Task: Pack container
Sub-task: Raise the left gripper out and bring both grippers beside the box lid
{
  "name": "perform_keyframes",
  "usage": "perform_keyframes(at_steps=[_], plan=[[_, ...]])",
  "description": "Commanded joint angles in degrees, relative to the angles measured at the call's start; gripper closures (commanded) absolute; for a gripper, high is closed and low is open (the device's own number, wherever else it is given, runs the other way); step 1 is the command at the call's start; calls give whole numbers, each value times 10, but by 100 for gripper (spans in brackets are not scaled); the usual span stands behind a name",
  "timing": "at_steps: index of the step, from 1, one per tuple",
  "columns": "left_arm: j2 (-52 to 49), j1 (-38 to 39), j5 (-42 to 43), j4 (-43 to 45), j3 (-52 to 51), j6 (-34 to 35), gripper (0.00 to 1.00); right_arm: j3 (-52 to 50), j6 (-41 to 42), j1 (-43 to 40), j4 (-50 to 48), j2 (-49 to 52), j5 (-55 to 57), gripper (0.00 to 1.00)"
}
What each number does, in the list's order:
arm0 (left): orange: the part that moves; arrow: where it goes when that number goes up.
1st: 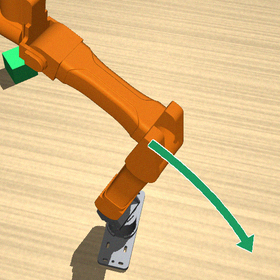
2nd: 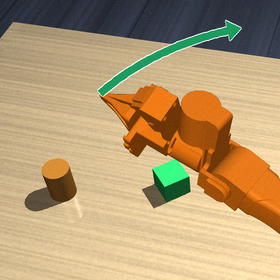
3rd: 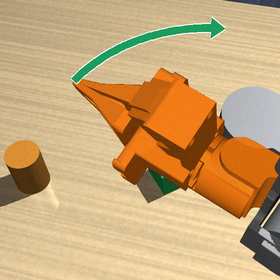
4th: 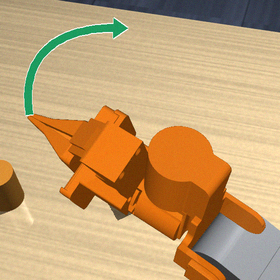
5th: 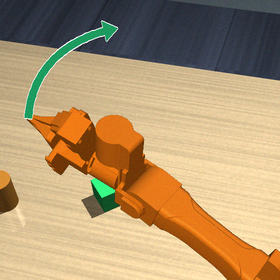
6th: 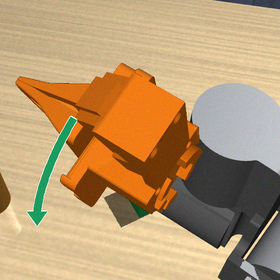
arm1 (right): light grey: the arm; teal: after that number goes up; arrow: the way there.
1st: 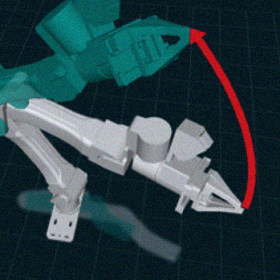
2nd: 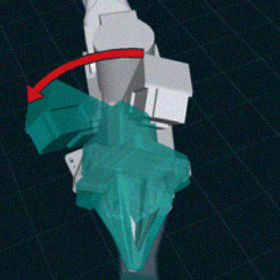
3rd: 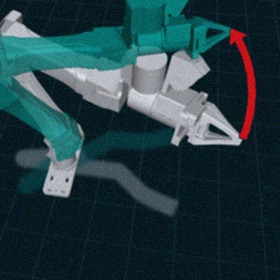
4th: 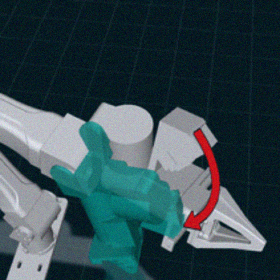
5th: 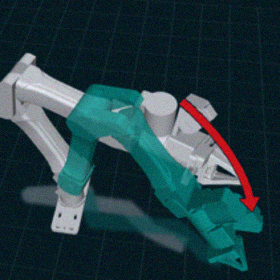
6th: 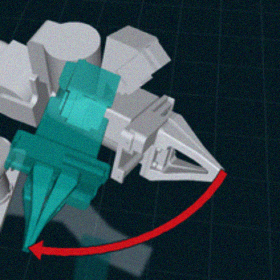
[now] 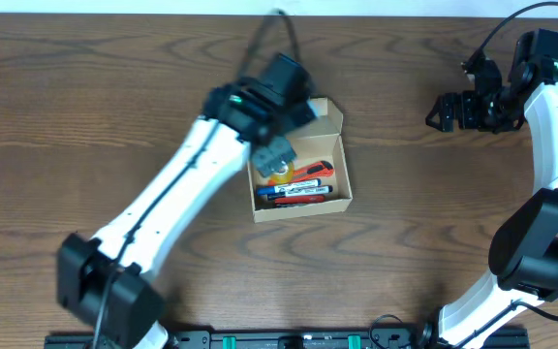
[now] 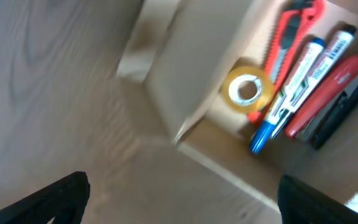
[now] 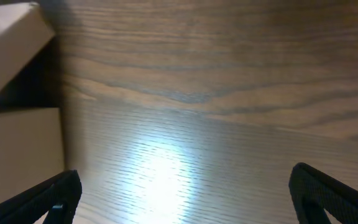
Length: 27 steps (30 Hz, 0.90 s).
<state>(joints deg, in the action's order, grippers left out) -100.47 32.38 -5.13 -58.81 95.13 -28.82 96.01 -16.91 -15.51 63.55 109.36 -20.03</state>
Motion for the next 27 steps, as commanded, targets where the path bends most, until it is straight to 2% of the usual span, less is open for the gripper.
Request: perform_keyframes(at_steps=[1,2,3,4,5,6,8,11,13,15,18,22,24,27], plan=[[45,-63,104,-8,15,80,5,-2,6,2,1,-14,-68,1],[51,-85,141,-10,14,87,5,-2,6,2,1,-14,-86,4],[53,-108,176,-14,14,95,5,-2,6,2,1,-14,-104,12],[53,-131,205,-19,14,98,5,-2,6,4,1,-14,-124,23],[52,-154,233,-27,14,98,5,-2,7,6,2,-14,-137,41],[50,-177,259,-36,12,97,5,-2,13,10,3,-14,-145,50],[45,-226,298,-47,3,95,5,-2,27,22,4,-14,-148,75],[34,-286,357,-50,-11,91,2,-2,40,45,5,-12,-148,94],[21,-321,398,-49,-21,91,0,-2,52,63,3,-7,-150,97],[5,-346,436,-45,-33,91,11,-2,68,78,3,3,-150,99],[-28,-369,489,-42,-49,91,16,-2,86,101,3,28,-159,99],[-87,-373,541,-46,-51,92,20,-2,95,119,3,70,-194,99],[-114,-370,573,-44,-51,92,26,-2,98,124,2,92,-212,99],[-149,-369,612,-38,-51,92,28,-2,106,127,-6,118,-233,99]])
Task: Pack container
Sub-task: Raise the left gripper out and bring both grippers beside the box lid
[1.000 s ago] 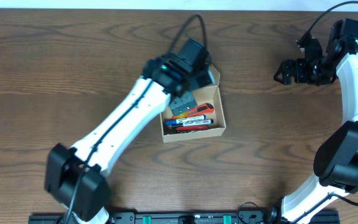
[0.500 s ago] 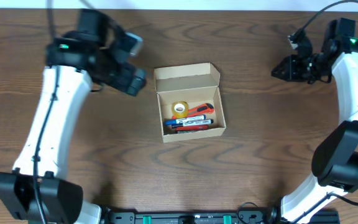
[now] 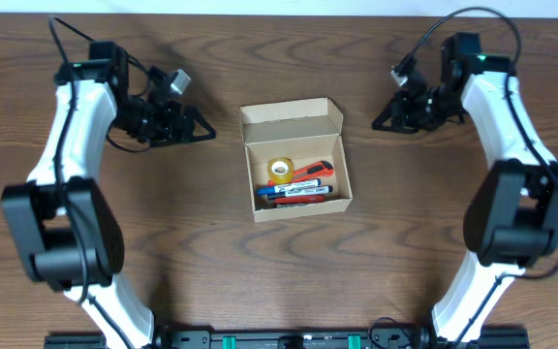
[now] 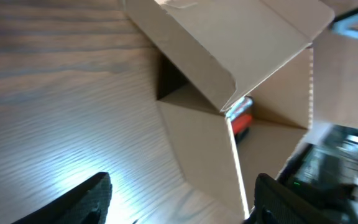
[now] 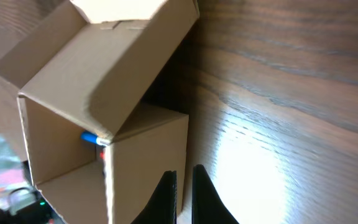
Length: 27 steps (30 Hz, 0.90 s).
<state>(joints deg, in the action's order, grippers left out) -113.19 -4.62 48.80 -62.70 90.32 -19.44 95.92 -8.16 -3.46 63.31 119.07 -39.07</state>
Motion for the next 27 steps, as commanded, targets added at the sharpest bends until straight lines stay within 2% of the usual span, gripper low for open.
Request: perform_keyframes(at_steps=[1,3,5,8,11,15,16,18,19,27], plan=[[-36,1,90,1,-3,0,29,-1,24,6,-6,30,-49,99],[-58,1,108,2,-3,0,36,-1,26,7,-8,43,-55,99],[-77,1,119,1,-3,0,38,-1,26,9,-10,54,-62,99],[-97,1,127,2,-3,-3,54,-1,38,13,-16,67,-63,99],[-110,1,126,7,-3,-3,54,-1,48,17,-25,75,-63,99],[-122,1,116,16,-3,-2,66,-1,49,25,-35,77,-62,99],[-124,1,113,18,-3,-2,71,-1,50,27,-38,77,-62,99],[-124,1,104,24,-3,-2,90,-1,56,30,-44,77,-62,99],[-124,1,98,27,-3,1,94,-1,61,30,-47,78,-62,99],[-124,1,88,57,-3,19,94,-1,71,32,-56,80,-62,99]])
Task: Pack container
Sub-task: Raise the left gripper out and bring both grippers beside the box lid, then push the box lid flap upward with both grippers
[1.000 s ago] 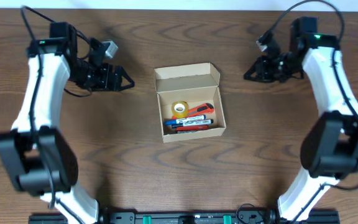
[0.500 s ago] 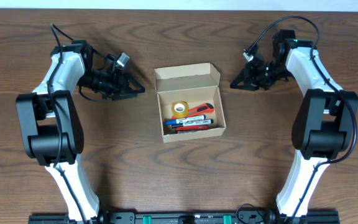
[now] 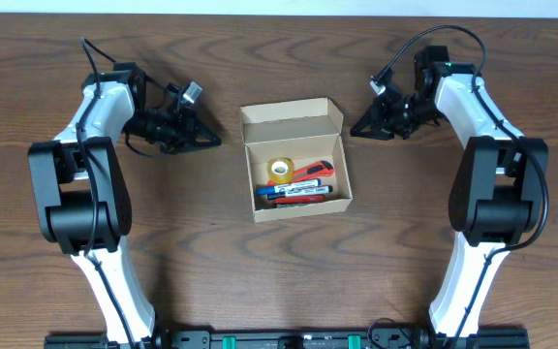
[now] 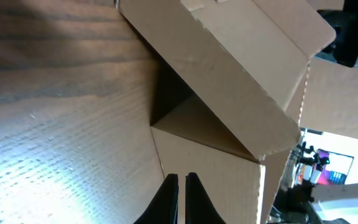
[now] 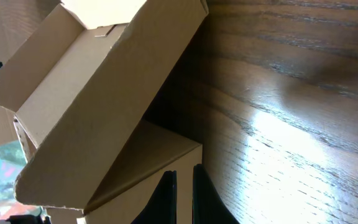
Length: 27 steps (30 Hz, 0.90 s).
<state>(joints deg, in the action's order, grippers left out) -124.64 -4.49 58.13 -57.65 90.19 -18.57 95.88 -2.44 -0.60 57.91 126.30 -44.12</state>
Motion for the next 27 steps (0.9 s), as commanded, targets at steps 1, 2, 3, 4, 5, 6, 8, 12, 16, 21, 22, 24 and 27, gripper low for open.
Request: perform_keyframes(at_steps=[1,2,3,4,5,6,8,12,16,21,22,24,27], plan=[[-10,0,-5,11,-2,13,94,-1,18,4,-4,9,-12,99],[-10,0,-7,16,-2,18,94,-1,19,4,-5,10,-12,99],[-11,0,-10,21,-2,26,94,-1,25,5,-7,12,-12,99],[-12,0,-14,26,-2,36,94,-1,29,5,-10,14,-12,99],[-13,0,-16,30,-2,42,94,-1,31,6,-12,16,-14,99],[-14,0,-17,33,-2,46,94,-1,32,7,-13,19,-15,99],[-19,0,-17,41,-2,59,94,-1,37,8,-14,25,-18,99],[-33,0,-17,49,-2,81,94,-1,37,8,-15,42,-31,99],[-57,0,-6,45,-2,85,94,-1,37,10,-18,58,-33,99],[-77,2,5,44,-2,86,94,-1,38,11,-24,66,-34,99],[-79,3,5,44,-2,86,94,-1,42,11,-27,66,-33,99],[-81,7,5,45,-2,86,94,-1,46,11,-33,66,-39,99],[-81,16,5,55,-2,98,94,-1,59,12,-45,66,-48,99]])
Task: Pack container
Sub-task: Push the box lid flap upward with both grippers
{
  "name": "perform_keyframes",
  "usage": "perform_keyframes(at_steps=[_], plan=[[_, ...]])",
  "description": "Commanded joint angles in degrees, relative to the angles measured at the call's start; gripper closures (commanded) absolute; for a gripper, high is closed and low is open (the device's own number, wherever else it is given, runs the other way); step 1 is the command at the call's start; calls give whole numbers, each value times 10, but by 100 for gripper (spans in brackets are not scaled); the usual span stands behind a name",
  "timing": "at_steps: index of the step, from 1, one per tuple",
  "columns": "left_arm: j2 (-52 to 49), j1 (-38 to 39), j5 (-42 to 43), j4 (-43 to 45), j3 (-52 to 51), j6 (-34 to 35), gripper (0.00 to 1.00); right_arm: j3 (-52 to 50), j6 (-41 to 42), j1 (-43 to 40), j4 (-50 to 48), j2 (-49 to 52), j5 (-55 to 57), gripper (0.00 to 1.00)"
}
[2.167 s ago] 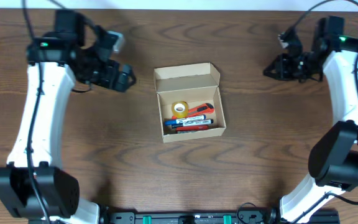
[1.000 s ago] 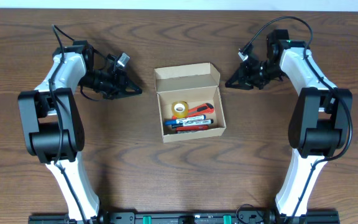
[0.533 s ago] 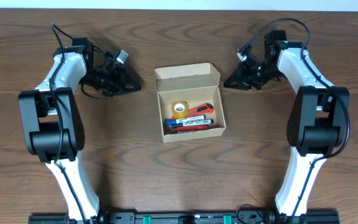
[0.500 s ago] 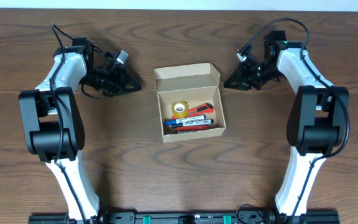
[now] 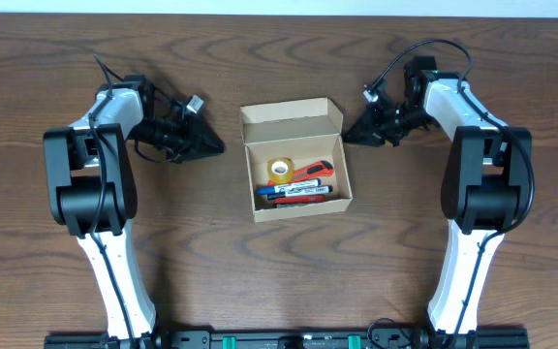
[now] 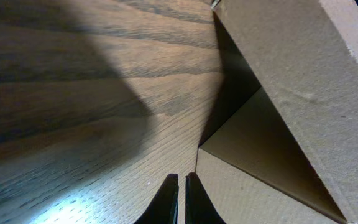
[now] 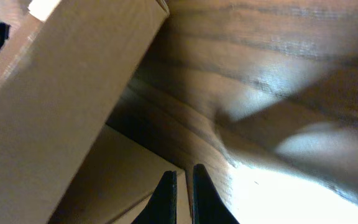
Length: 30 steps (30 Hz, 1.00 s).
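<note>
The open cardboard box (image 5: 347, 194) stands mid-table with its lid flap (image 5: 294, 118) raised at the back. Inside lie a yellow tape roll (image 5: 279, 170), a red box cutter (image 5: 308, 173) and markers (image 5: 298, 191). My left gripper (image 5: 223, 148) is shut on nothing, low on the table just left of the box; in its wrist view the gripper (image 6: 180, 177) points at the box's corner (image 6: 253, 186). My right gripper (image 5: 345, 139) is shut and empty at the box's back right corner, and the right wrist view shows the gripper (image 7: 183, 171) right at the wall (image 7: 123, 180).
Bare brown wood table (image 5: 163, 252) lies all round the box. Both arms stretch in from the sides along the far half of the table, with their cables looping above them.
Both shut grippers have come closer to the box. Each wrist view now shows the box's wall and lid much larger. The box and its contents have not moved.
First my left arm reached over the box with its gripper open, and the right gripper stood open far right. Then the left gripper was out at the box's left, still open, and the right was shut. Afterwards both were shut beside the box, and now nearer.
</note>
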<state>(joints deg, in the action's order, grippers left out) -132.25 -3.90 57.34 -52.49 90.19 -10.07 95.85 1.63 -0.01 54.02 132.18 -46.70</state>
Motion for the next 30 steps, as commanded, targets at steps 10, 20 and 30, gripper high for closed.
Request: perform_keyframes(at_steps=[10,20,30], plan=[[-5,40,37,43,-2,41,94,0,41,26,-39,7,-68,99],[-5,51,42,54,-2,57,94,0,52,37,-59,7,-82,99],[-5,74,43,108,-2,108,95,0,52,37,-61,7,-82,99]])
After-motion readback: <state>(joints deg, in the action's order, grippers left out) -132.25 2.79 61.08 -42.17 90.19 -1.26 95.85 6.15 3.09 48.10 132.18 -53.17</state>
